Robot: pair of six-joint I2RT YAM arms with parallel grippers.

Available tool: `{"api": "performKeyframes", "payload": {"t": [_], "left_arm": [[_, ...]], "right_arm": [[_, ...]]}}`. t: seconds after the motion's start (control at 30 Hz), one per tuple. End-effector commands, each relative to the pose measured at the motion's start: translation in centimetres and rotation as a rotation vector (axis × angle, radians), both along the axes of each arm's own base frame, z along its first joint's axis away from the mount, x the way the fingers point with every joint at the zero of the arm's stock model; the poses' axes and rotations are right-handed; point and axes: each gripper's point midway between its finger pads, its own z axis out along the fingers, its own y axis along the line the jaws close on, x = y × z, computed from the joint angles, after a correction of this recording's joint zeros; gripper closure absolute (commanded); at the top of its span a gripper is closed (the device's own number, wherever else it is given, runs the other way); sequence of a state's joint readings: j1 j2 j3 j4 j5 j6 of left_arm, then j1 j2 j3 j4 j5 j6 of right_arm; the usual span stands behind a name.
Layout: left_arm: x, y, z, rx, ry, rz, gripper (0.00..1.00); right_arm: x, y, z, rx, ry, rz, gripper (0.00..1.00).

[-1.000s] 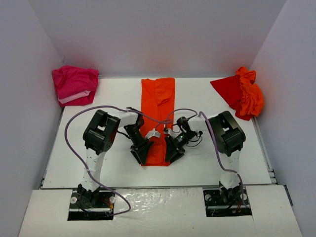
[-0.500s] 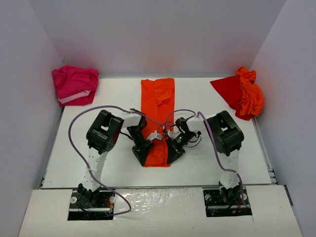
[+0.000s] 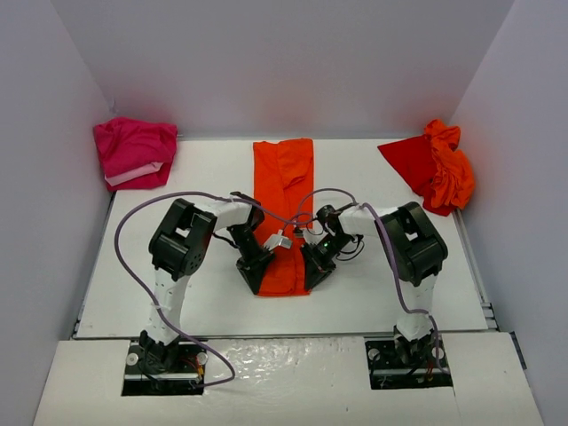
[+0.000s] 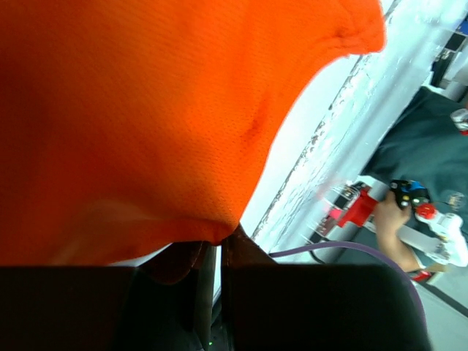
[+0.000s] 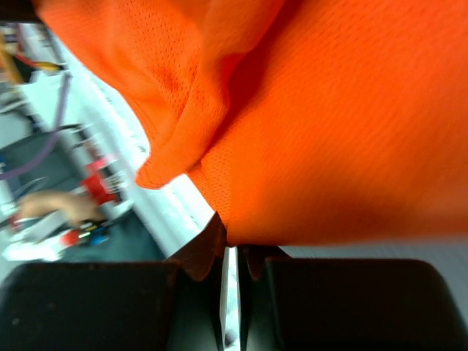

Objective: Fold and stack the t-shirts
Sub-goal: Grab the bottom of the folded rectangular tshirt with both arms, then fold the folded rectangular tshirt in 1/3 of the way

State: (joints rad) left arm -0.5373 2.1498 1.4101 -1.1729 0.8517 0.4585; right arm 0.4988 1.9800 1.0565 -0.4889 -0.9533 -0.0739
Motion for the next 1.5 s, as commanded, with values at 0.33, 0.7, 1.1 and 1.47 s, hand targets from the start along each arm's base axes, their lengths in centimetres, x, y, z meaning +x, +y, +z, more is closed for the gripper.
{"api": "performKeyframes", "payload": {"t": [0.33,0.7,1.1,1.47], "left_arm": [[-1.1,0.3,6.5,-0.079,-0.148,-0.087,1.0],[-2.3,0.6,8.1,-0.096,-0.12,-0.115,1.0],[1.8,-1.4,11.6,-0.157,-0.192,-0.158,1.0],[8.5,-1.1,11.1,-0.12,-0.293,-0.085,1.0]], "right_arm": [[2.3,0.6,5.0,0.129,-0.266,0.078,1.0],[0.6,1.0,9.5,0.276,-0.269,0.117,1.0],[2.6,1.0,11.5,0.349,-0.278,0.175,1.0],[9.9,0.4,11.6,0.341,-0.372,0.129,1.0]]}}
